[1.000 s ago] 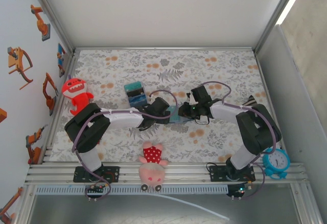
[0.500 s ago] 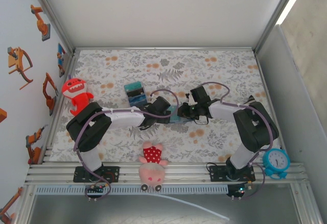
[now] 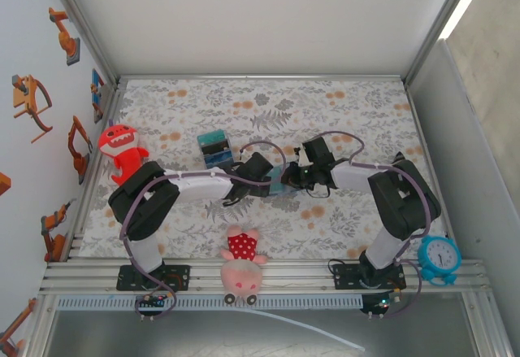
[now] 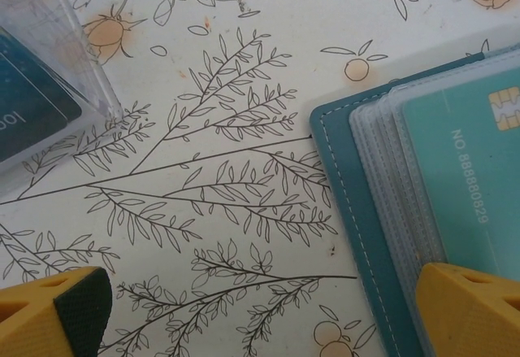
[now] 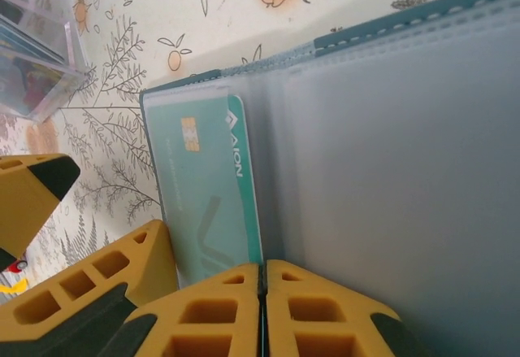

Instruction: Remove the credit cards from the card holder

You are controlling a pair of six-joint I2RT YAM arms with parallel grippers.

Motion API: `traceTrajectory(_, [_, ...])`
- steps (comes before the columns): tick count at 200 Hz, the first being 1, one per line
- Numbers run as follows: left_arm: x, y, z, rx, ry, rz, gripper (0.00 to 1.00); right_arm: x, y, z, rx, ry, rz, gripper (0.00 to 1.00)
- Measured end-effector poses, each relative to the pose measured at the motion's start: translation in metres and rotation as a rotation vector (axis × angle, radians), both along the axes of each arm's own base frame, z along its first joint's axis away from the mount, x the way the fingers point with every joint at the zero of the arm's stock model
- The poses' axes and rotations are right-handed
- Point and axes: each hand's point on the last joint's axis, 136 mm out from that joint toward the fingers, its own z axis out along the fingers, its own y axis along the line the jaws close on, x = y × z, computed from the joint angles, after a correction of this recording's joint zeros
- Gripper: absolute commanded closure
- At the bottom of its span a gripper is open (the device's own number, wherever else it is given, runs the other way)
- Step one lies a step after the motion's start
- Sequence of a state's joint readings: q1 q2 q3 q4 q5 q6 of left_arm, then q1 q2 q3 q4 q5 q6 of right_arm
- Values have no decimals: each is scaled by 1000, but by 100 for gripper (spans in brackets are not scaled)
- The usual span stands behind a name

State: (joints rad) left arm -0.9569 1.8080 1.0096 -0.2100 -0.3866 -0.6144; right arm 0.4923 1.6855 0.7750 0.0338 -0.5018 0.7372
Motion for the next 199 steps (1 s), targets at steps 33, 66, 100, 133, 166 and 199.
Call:
traceTrajectory(33, [0,2,0,10,-1,3,3,1,1,1,6,-2,-2,100])
traceTrajectory(66, [0,2,1,16,-8,3,3,1,-1,-1,12,-5,-5,100])
traceTrajectory(100, [0,1,1,15,-9,3,3,2,-4,-2,17,-6,-11,100])
traceTrajectory(133, [0,1,1,15,-9,3,3,2,-5,-2,15,-6,-16,100])
traceTrajectory(166, [0,1,1,15,-9,3,3,1,-8,-4,0,-6,-14,100])
traceTrajectory(199, [0,1,1,15,-9,3,3,1,-16,-1,-26,-15,-16,100])
